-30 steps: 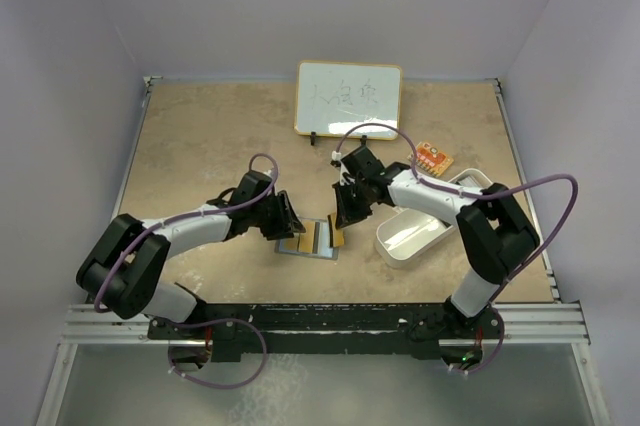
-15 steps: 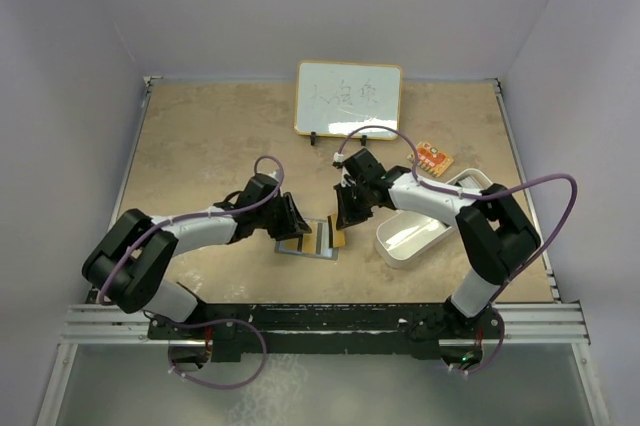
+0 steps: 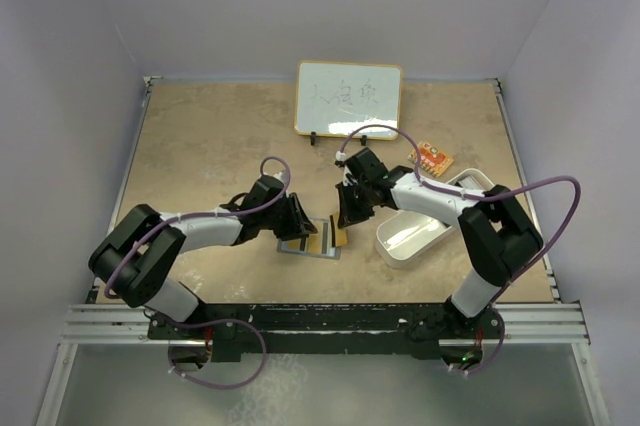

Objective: Put the credit cards into the card holder
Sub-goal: Insert the credit card into the card holder.

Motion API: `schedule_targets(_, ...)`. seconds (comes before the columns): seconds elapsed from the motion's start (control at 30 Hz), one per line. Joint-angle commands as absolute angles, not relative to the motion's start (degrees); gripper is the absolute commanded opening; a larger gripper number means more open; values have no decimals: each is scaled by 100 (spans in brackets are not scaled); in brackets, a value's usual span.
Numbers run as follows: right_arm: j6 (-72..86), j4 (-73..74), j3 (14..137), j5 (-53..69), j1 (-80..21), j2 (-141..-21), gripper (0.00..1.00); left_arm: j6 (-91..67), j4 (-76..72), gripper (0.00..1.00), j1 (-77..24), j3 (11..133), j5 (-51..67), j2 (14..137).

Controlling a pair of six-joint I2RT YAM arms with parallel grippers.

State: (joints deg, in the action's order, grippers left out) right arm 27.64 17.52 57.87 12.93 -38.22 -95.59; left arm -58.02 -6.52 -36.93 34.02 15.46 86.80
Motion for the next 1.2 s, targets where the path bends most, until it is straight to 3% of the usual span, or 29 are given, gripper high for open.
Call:
schedule_targets(0.0, 2640, 1829, 5777, 1018, -3843, -9567, 0, -6038, -1387, 29, -3855, 3413, 1692, 8817)
schedule_targets(0.3, 2663, 2420, 6292, 1133, -3834, -9376, 0, -6100, -1584, 29, -3893, 3361, 1542, 8713)
schedule_targets(0.73, 3132, 3040, 5867, 915, -3836, -8819, 0, -5979, -1393, 30, -3893, 3413, 1461, 8744)
schedule_targets(1.03, 3284, 2834, 5867, 465, -3835, -9157, 0, -5684, -302, 37, -3893, 3733, 714, 8244)
schedule_targets(1.17, 3179, 2759, 5941, 501, -3839, -9373, 0, -5546, 343, 18, -3893, 3876, 243, 8171)
